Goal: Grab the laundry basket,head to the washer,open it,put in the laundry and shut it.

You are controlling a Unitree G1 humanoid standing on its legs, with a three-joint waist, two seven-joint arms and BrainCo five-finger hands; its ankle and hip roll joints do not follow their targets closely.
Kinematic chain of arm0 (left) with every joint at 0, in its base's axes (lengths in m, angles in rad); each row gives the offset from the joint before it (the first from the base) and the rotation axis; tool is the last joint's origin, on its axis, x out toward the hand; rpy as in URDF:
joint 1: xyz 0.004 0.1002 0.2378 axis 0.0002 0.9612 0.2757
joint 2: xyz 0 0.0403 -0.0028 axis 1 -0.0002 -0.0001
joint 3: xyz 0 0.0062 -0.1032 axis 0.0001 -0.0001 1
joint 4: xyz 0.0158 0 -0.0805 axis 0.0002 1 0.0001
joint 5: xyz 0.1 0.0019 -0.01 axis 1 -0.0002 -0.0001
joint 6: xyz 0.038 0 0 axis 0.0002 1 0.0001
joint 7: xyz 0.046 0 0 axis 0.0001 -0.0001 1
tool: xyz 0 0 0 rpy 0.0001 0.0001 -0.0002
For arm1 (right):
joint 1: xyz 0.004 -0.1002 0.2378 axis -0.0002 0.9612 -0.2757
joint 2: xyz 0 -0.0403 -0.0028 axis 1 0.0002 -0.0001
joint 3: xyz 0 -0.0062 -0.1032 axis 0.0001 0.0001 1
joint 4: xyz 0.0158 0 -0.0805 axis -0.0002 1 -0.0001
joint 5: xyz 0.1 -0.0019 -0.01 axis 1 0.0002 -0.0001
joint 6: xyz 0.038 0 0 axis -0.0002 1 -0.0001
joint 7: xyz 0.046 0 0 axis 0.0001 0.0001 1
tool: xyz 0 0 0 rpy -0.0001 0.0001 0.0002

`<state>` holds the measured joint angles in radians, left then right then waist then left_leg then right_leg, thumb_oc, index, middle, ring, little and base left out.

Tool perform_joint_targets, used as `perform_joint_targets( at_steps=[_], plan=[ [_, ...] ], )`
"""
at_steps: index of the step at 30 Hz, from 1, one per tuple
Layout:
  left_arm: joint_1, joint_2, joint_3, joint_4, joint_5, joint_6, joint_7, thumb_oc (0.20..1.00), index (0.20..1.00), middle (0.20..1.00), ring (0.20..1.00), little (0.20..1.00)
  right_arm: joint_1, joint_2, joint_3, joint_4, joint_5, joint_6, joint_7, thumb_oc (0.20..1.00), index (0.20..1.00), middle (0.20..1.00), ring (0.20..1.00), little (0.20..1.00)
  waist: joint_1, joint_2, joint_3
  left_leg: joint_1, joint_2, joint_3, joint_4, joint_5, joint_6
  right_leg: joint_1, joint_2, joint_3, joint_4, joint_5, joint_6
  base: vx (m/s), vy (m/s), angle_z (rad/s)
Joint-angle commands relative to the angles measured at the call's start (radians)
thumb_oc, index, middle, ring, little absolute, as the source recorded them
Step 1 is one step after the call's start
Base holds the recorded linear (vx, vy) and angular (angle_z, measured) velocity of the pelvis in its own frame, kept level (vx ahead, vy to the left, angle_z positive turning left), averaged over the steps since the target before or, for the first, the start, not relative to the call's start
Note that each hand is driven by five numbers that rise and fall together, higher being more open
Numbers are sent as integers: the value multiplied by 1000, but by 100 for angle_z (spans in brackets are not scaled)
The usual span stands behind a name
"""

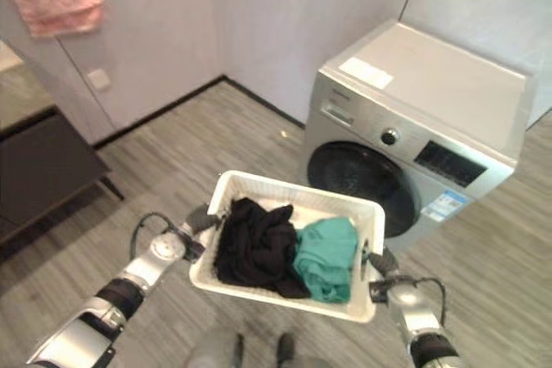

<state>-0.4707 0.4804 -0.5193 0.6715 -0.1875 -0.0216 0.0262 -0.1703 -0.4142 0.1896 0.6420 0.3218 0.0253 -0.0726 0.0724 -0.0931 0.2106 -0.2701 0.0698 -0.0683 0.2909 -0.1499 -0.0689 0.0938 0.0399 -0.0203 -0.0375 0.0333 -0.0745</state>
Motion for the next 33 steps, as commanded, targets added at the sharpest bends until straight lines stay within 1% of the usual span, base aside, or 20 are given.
perform_joint_targets(
  at_steps=[1, 3, 5, 7, 9, 12, 16, 18, 23, 30, 31, 33],
  plan=[
    [-59, 34, 54, 37, 3, -45, 43, 200, 200, 200, 200, 200, 46, -85, -109, -78, 103, -103, 36, 200, 200, 200, 200, 200, -10, 81, -59, 136, 38, 13, -183, 185, 12, -65, -69, -99, 51, -59, 166, 267, 175, -79],
    [-68, 34, 49, 53, 4, -47, 46, 200, 200, 200, 200, 200, 46, -81, -105, -74, 98, -105, 41, 200, 200, 200, 200, 200, -16, 84, -64, 153, 32, 8, -188, 174, 13, -67, -71, -87, 54, -55, 167, 88, 79, -56],
    [-75, 39, 42, 64, 15, -52, 46, 200, 200, 200, 200, 200, 73, -66, -126, -79, 97, -108, 43, 200, 200, 200, 200, 200, -29, 83, -77, 177, 24, 41, -188, 161, 14, -63, -92, -81, 46, -57, 170, 104, 121, -73],
    [-79, 44, 42, 69, 17, -55, 48, 200, 200, 200, 200, 200, 75, -64, -125, -71, 92, -109, 44, 200, 200, 200, 200, 200, -27, 82, -81, 190, 22, 51, -197, 155, 17, -57, -97, -77, 40, -57, 172, 85, 75, -57],
    [-79, 58, 44, 69, 18, -61, 48, 200, 200, 200, 200, 200, 83, -64, -132, -50, 85, -105, 46, 200, 200, 200, 200, 200, -30, 84, -88, 217, 21, 79, -219, 145, 25, -55, -110, -65, 32, -51, 181, 97, 95, -35],
    [-62, 74, 55, 57, 24, -65, 47, 200, 200, 200, 200, 200, 104, -75, -151, -55, 67, -102, 49, 200, 200, 200, 200, 200, -32, 85, -93, 252, 22, 110, -249, 138, 33, -58, -115, -49, 27, -46, 192, 43, 61, -29],
    [-41, 84, 71, 51, 29, -66, 46, 200, 200, 200, 200, 200, 138, -74, -176, -72, 57, -103, 50, 200, 200, 200, 200, 200, -33, 85, -98, 276, 21, 125, -275, 138, 38, -59, -117, -40, 21, -43, 199, 23, 30, -19],
    [-27, 82, 81, 48, 31, -67, 44, 200, 200, 200, 200, 200, 176, -69, -203, -91, 47, -105, 50, 200, 200, 200, 200, 200, -42, 84, -102, 288, 18, 129, -295, 142, 39, -54, -119, -46, 19, -47, 201, 17, 27, -2],
    [-21, 72, 77, 42, 38, -63, 36, 200, 200, 200, 200, 200, 204, -63, -217, -96, 27, -102, 50, 200, 200, 200, 200, 200, -55, 85, -109, 304, 15, 121, -314, 142, 40, -43, -122, -58, 13, -51, 204, 4, 12, -1],
    [-18, 66, 77, 37, 37, -62, 34, 200, 200, 200, 200, 200, 205, -59, -205, -86, 8, -101, 53, 200, 200, 200, 200, 200, -53, 87, -113, 317, 11, 111, -332, 144, 40, -30, -126, -77, -1, -49, 209, 1, 1, 1],
    [211, -164, 138, 174, 45, -47, 90, 200, 200, 200, 200, 200, 6, -2, 107, 196, -149, -28, 65, 200, 200, 200, 200, 200, -52, 155, -173, 298, 27, 275, -378, 168, 17, -8, -193, -236, -50, -47, 199, 0, 0, 0],
    [211, -165, 140, 177, 43, -47, 91, 200, 200, 200, 200, 200, 5, -4, 105, 198, -149, -27, 65, 200, 200, 200, 200, 200, -51, 153, -171, 300, 27, 278, -378, 168, 16, -6, -194, -245, -50, -46, 199, 27, -7, -17]
  ],
)
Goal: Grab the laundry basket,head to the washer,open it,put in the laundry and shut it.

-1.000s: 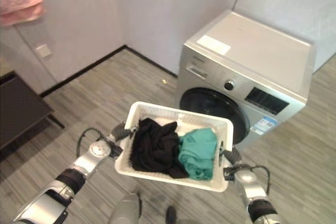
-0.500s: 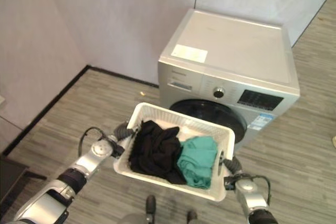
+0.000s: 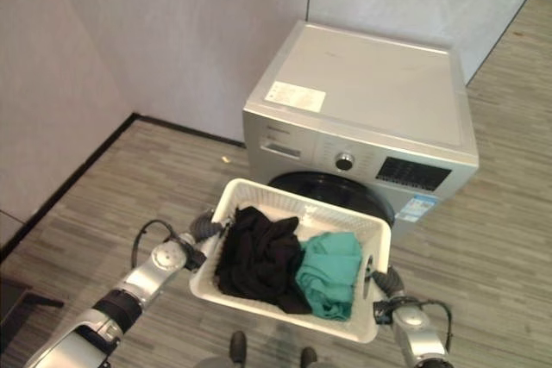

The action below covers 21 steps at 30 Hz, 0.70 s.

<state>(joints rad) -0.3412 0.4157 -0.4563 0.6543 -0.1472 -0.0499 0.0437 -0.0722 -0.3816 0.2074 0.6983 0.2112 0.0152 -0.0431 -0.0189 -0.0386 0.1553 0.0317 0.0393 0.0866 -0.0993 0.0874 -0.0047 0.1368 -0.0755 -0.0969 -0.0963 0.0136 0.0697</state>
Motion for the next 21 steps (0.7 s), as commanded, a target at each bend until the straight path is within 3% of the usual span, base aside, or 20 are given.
perform_joint_targets(
  at_steps=[1, 9, 15, 21],
  plan=[
    [82, -100, 77, 194, 3, -18, 73, 200, 200, 200, 200, 200, -96, -37, 86, 144, -38, -18, 34, 200, 200, 200, 200, 200, 40, 98, -115, -1, 58, 126, 12, -68, -49, -49, -79, -172, 9, -27, 55, 34, -13, -21],
    [93, -94, 91, 184, -3, -17, 75, 200, 200, 200, 200, 200, -111, -42, 101, 115, -68, -12, 32, 200, 200, 200, 200, 200, 47, 97, -109, 2, 63, 136, 12, -71, -51, -58, -79, -168, 9, -25, 58, 20, -2, 6],
    [115, -54, 147, 62, 18, -13, 89, 200, 200, 200, 200, 200, -67, -82, 55, -81, -123, -9, 12, 200, 200, 200, 200, 200, 41, 94, -93, -5, 70, 143, 12, -68, -53, -75, -71, -155, 9, -23, 56, -24, -15, -5],
    [272, -3, 323, -217, 55, -39, 99, 200, 200, 200, 200, 200, 203, -128, -175, -445, -245, -19, 1, 200, 200, 200, 200, 200, 15, 91, -56, -33, 90, 136, 12, -52, -65, -102, -48, -133, 9, -35, 47, -73, -80, 0]
  ],
)
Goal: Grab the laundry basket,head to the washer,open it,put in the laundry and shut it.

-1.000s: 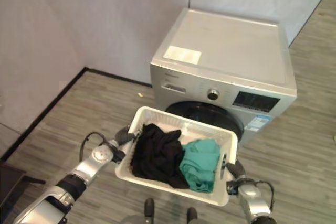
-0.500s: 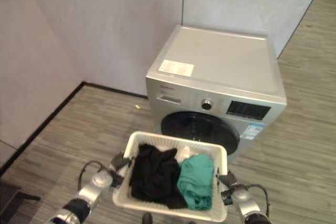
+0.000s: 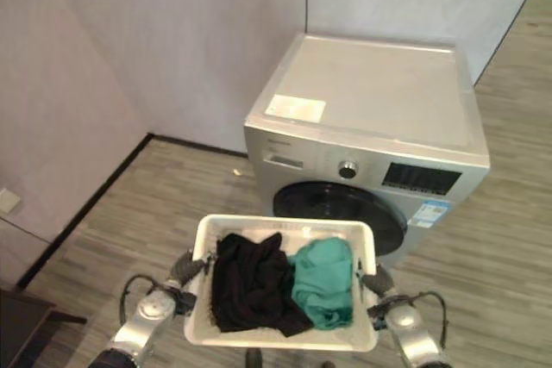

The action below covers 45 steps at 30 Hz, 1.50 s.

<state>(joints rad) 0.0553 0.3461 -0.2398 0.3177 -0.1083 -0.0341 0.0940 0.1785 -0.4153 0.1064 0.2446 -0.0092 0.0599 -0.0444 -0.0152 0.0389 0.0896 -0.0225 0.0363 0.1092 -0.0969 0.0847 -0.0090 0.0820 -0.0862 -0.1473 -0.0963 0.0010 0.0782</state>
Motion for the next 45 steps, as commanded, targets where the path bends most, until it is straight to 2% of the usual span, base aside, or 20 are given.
perform_joint_targets(
  at_steps=[1, 4, 6, 11, 16, 18, 21, 22, 24, 28, 30, 32, 33, 36, 37, 39, 41, 42, 43, 45],
  plan=[
    [-40, 82, 157, 26, 32, -59, 33, 200, 200, 200, 200, 200, 50, -105, -146, -97, -52, -62, 26, 200, 200, 200, 200, 200, 6, 13, 14, 24, 105, 111, 10, -45, -67, -41, -25, -78, 9, -34, 33, -63, -148, 6],
    [128, 99, 306, -196, 53, -77, -8, 200, 200, 200, 200, 200, 191, -133, -292, -302, -95, -82, 75, 200, 200, 200, 200, 200, 0, 8, 34, 21, 135, 109, 34, -34, -79, -30, 4, -62, 9, -54, 13, -76, -195, 0],
    [329, 73, 508, -402, 49, -81, -52, 200, 200, 200, 200, 200, 290, -155, -466, -470, -54, -96, 157, 200, 200, 200, 200, 200, 0, 0, 46, 21, 173, 122, 67, -37, -91, -19, 34, -56, 9, -68, -8, -57, -201, -18],
    [462, 34, 648, -538, 88, -67, -79, 200, 200, 200, 200, 200, 337, -154, -630, -594, -18, -91, 198, 200, 200, 200, 200, 200, 4, -5, 32, 39, 207, 135, 72, -27, -100, 2, 64, -55, 9, -81, -30, 15, -122, -23],
    [335, 83, 588, -543, 93, -75, -65, 200, 200, 200, 200, 200, 230, -200, -605, -579, 1, -97, 158, 200, 200, 200, 200, 200, -1, -5, 16, 39, 229, 131, 86, -15, -114, 25, 81, -54, 9, -91, -44, 17, -71, -1],
    [175, 131, 501, -499, 75, -71, -40, 200, 200, 200, 200, 200, 114, -242, -520, -555, 3, -87, 131, 200, 200, 200, 200, 200, 1, -14, 24, 4, 248, 91, 197, -4, -122, 41, 94, -34, 9, -89, -64, 23, -120, 3],
    [63, 165, 462, -446, 72, -70, -4, 200, 200, 200, 200, 200, 24, -279, -462, -539, 12, -86, 120, 200, 200, 200, 200, 200, 9, -22, 51, -37, 237, 31, 300, -7, -112, 44, 96, -25, 11, -79, -74, -18, -30, -6],
    [-33, 182, 434, -412, 63, -67, 27, 200, 200, 200, 200, 200, -19, -306, -440, -539, 27, -81, 115, 200, 200, 200, 200, 200, 10, -27, 54, -71, 214, 8, 292, -35, -104, 55, 86, -34, 11, -85, -67, 4, 32, -3],
    [-81, 188, 423, -396, 59, -67, 40, 200, 200, 200, 200, 200, -46, -315, -431, -541, 35, -81, 116, 200, 200, 200, 200, 200, 8, -31, 54, -83, 198, 5, 256, -38, -96, 53, 76, -39, 11, -83, -59, 52, 76, 10],
    [-271, 244, 379, -318, 54, -67, 101, 200, 200, 200, 200, 200, -142, -316, -384, -555, 73, -96, 95, 200, 200, 200, 200, 200, 25, -43, 49, -152, 155, -40, 101, 50, -115, 74, 66, -28, 23, -101, -43, 144, 151, 6],
    [-312, 253, 360, -309, 57, -67, 105, 200, 200, 200, 200, 200, -170, -313, -381, -561, 76, -102, 85, 200, 200, 200, 200, 200, 26, -46, 51, -166, 145, -41, 108, 55, -119, 82, 62, -25, 29, -108, -42, 150, 167, -7],
    [-348, 271, 351, -285, 62, -67, 115, 200, 200, 200, 200, 200, -208, -307, -372, -559, 72, -105, 71, 200, 200, 200, 200, 200, 30, -40, 30, -144, 131, -51, 109, 28, -108, 97, 50, -13, 32, -118, -29, 201, 224, -34],
    [-378, 293, 338, -279, 67, -69, 119, 200, 200, 200, 200, 200, -243, -305, -368, -554, 59, -104, 57, 200, 200, 200, 200, 200, 36, -38, 10, -137, 104, -78, 148, -7, -96, 111, 19, 6, 42, -123, -18, 157, 180, -49],
    [-409, 326, 318, -258, 59, -69, 120, 200, 200, 200, 200, 200, -287, -306, -350, -521, 48, -101, 37, 200, 200, 200, 200, 200, 41, -42, -4, -128, 85, -70, 199, -54, -75, 113, -16, 25, 75, -137, -7, 223, 299, -51],
    [-454, 361, 290, -234, 46, -65, 120, 200, 200, 200, 200, 200, -336, -329, -337, -456, 18, -79, 7, 200, 200, 200, 200, 200, 49, -42, -27, -101, 58, -51, 223, -92, -38, 103, -52, 46, 151, -152, 15, 303, 428, -37],
    [-485, 378, 274, -216, 42, -60, 120, 200, 200, 200, 200, 200, -353, -334, -334, -434, 14, -67, 1, 200, 200, 200, 200, 200, 52, -43, -33, -79, 43, -46, 220, -113, -22, 79, -63, 63, 210, -161, 27, 222, 327, -35],
    [-575, 403, 205, -177, 33, -40, 113, 200, 200, 200, 200, 200, -383, -387, -339, -348, 7, -33, -19, 200, 200, 200, 200, 200, 38, -45, -26, -18, 0, -43, 213, -151, 30, -5, -91, 92, 437, -79, 70, 137, 320, -27],
    [-585, 403, 201, -171, 32, -41, 115, 200, 200, 200, 200, 200, -389, -389, -340, -343, 8, -35, -20, 200, 200, 200, 200, 200, 44, -44, -23, -22, 0, -38, 211, -143, 32, -18, -91, 98, 447, -76, 71, 43, 281, 2],
    [-622, 411, 162, -155, 21, -29, 102, 200, 200, 200, 200, 200, -407, -431, -341, -289, -7, -11, -24, 200, 200, 200, 200, 200, 27, -31, -6, 5, -2, -33, 208, -154, 55, -71, -96, 87, 568, -18, 82, 34, 261, -4],
    [-678, 421, 129, -132, 6, -20, 93, 200, 200, 200, 200, 200, -443, -471, -329, -211, 6, 4, -27, 200, 200, 200, 200, 200, 29, -20, 6, 41, -12, -22, 199, -170, 68, -141, -127, 51, 648, 0, 86, 107, 257, -21]
  ],
)
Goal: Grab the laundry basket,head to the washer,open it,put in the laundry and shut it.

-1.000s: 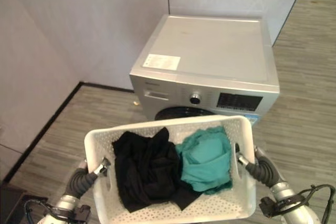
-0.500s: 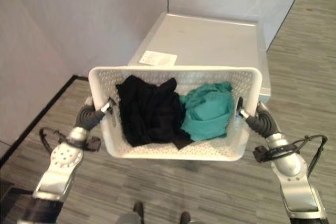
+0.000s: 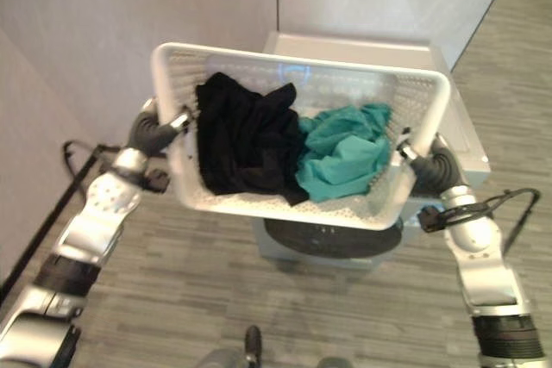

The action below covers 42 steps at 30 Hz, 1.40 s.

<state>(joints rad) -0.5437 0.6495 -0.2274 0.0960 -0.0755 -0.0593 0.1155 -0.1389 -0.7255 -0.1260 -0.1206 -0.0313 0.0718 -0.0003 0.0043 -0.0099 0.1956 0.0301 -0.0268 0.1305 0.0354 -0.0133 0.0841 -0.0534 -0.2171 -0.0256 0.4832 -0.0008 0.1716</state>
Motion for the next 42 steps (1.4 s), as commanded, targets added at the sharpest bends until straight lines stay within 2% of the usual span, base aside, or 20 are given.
perform_joint_targets(
  at_steps=[1, 4, 6, 10, 11, 15, 16, 18, 20, 21, 22, 24, 25, 27, 30, 31, 32, 39, 40, 42],
  plan=[
    [-106, 112, 95, 95, -25, 7, 64, 200, 200, 200, 200, 200, -138, -176, -91, 185, 36, 2, -71, 200, 200, 200, 200, 200, 9, 26, -99, 5, 40, -46, 56, -78, -23, -29, -2, -88, 57, 2, -13, 105, 109, -32],
    [-153, 107, 57, 123, -33, 12, 53, 200, 200, 200, 200, 200, -174, -229, -78, 249, 42, 12, -73, 200, 200, 200, 200, 200, 3, 25, -101, 33, 27, -60, 26, -87, -25, -47, -1, -123, -33, -19, -20, 175, 46, -6],
    [-238, 94, -13, 187, -71, 10, 50, 200, 200, 200, 200, 200, -264, -283, 6, 356, 81, 20, -67, 200, 200, 200, 200, 200, -2, 23, -98, 58, 21, -75, 13, -107, -39, -67, -9, -132, -213, 0, -11, 256, -57, 3],
    [-321, 87, -70, 250, -90, 5, 61, 200, 200, 200, 200, 200, -337, -339, 80, 462, 83, 36, -55, 200, 200, 200, 200, 200, -18, 18, -81, 70, 16, -107, 34, -136, -51, -76, -21, -54, -371, 82, 17, 188, -86, 44],
    [-359, 71, -107, 277, -100, 4, 57, 200, 200, 200, 200, 200, -366, -363, 115, 519, 80, 46, -41, 200, 200, 200, 200, 200, -23, 11, -77, 79, 13, -124, 43, -151, -59, -80, -41, -7, -417, 136, 31, 132, -78, 60],
    [-387, 58, -143, 302, -119, 2, 53, 200, 200, 200, 200, 200, -391, -384, 156, 578, 90, 55, -9, 200, 200, 200, 200, 200, -22, -2, -81, 92, 21, -138, 46, -163, -75, -74, -63, -12, -429, 190, 46, 226, -183, 44],
    [-389, 45, -148, 316, -120, 5, 49, 200, 200, 200, 200, 200, -372, -386, 152, 593, 92, 61, 6, 200, 200, 200, 200, 200, -20, -16, -102, 113, 35, -144, 34, -173, -90, -51, -63, -46, -435, 169, 47, 301, -252, 30],
    [-380, 42, -149, 315, -121, 6, 44, 200, 200, 200, 200, 200, -353, -393, 145, 585, 87, 60, 20, 200, 200, 200, 200, 200, -21, -17, -120, 128, 60, -151, 24, -179, -104, -33, -53, -72, -442, 145, 46, 291, -284, 12],
    [-349, 37, -145, 307, -133, 7, 45, 200, 200, 200, 200, 200, -278, -415, 110, 549, 86, 58, 32, 200, 200, 200, 200, 200, -35, -18, -134, 143, 135, -178, 36, -172, -138, -33, 8, -99, -401, 57, 11, 251, -341, 23],
    [-347, 36, -146, 305, -133, 7, 45, 200, 200, 200, 200, 200, -270, -414, 104, 546, 86, 58, 32, 200, 200, 200, 200, 200, -36, -15, -136, 144, 141, -181, 35, -173, -141, -33, 13, -103, -396, 51, 7, 250, -376, 43],
    [-319, 34, -136, 307, -145, 6, 39, 200, 200, 200, 200, 200, -227, -405, 93, 536, 93, 51, 38, 200, 200, 200, 200, 200, -37, -14, -139, 139, 194, -176, 74, -114, -169, -15, 56, -134, -385, 15, -17, 223, -374, 33],
    [-293, 41, -129, 303, -157, 21, 25, 200, 200, 200, 200, 200, -173, -406, 70, 511, 96, 52, 59, 200, 200, 200, 200, 200, -37, -25, -124, 64, 224, -189, 240, -22, -179, 23, 99, -147, -402, -3, -57, 161, -424, 16],
    [-286, 46, -123, 301, -158, 27, 19, 200, 200, 200, 200, 200, -155, -412, 67, 491, 103, 47, 70, 200, 200, 200, 200, 200, -31, -38, -106, 19, 222, -190, 332, 11, -167, 40, 107, -145, -412, -7, -74, 40, -326, -8],
    [-270, 50, -113, 292, -158, 32, 10, 200, 200, 200, 200, 200, -105, -416, 53, 468, 106, 55, 92, 200, 200, 200, 200, 200, -37, -51, -85, -64, 224, -171, 415, 15, -149, 65, 124, -147, -436, -19, -93, 46, -219, -21],
    [-257, 53, -102, 288, -147, 37, 1, 200, 200, 200, 200, 200, -31, -412, 8, 421, 104, 57, 115, 200, 200, 200, 200, 200, -13, -60, -73, -142, 141, -175, 302, -65, -142, 94, 126, -131, -470, -30, -86, 101, -18, -6],
    [-249, 53, -101, 285, -137, 34, -1, 200, 200, 200, 200, 200, -11, -411, 7, 402, 93, 46, 123, 200, 200, 200, 200, 200, 1, -51, -70, -151, 100, -200, 207, -52, -143, 100, 136, -121, -474, -35, -84, 83, 44, -17],
    [-251, 47, -108, 294, -129, 32, 1, 200, 200, 200, 200, 200, -11, -404, 4, 414, 96, 42, 121, 200, 200, 200, 200, 200, 10, -52, -65, -171, 86, -215, 171, -18, -155, 106, 135, -114, -470, -39, -86, 47, 38, -43],
    [-256, 18, -132, 315, -131, 32, -4, 200, 200, 200, 200, 200, -102, -334, 126, 444, 115, 36, 138, 200, 200, 200, 200, 200, 18, -34, -91, -103, 91, -204, 89, -17, -150, 137, 132, -100, -494, -43, -80, 77, 44, -39],
    [-252, 16, -131, 319, -134, 32, -2, 200, 200, 200, 200, 200, -128, -326, 151, 456, 115, 34, 134, 413, 413, 413, 413, 413, 21, -32, -97, -90, 93, -197, 74, -18, -148, 140, 129, -96, -499, -40, -78, 94, 73, -21],
    [-250, 10, -132, 330, -143, 30, 3, 200, 200, 200, 200, 200, -193, -307, 205, 491, 108, 32, 124, 564, 564, 564, 564, 564, 33, -25, -108, -65, 94, -191, 57, -24, -144, 143, 125, -89, -507, -38, -74, 71, 67, -23]
  ],
)
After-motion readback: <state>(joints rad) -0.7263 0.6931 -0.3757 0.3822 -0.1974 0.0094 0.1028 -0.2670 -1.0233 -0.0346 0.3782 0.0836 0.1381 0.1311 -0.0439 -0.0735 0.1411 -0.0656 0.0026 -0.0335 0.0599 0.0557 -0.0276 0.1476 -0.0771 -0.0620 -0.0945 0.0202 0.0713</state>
